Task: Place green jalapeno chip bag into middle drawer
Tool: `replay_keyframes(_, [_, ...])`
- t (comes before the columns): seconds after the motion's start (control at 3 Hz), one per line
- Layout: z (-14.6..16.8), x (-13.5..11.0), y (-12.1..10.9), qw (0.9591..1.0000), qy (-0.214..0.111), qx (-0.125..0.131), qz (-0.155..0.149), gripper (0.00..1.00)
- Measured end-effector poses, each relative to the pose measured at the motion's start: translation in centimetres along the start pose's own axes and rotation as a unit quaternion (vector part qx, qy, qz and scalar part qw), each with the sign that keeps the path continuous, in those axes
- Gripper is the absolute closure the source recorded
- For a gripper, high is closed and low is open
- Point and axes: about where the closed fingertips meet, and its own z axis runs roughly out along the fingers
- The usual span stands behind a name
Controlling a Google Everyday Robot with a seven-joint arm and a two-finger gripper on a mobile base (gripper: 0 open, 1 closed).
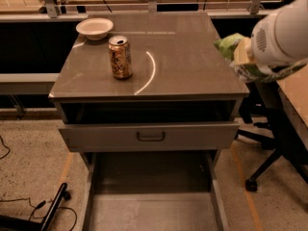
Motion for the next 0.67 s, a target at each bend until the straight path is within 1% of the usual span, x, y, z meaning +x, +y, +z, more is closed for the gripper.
replay_keyframes(0.33, [-0.9,6.7,-1.2,0.9994,0.004,-0.017,0.031,1.0])
replay_keyframes(0.67, [2.7,15.8,-3.3,0.9962,0.04,-0.042,0.064,1.0])
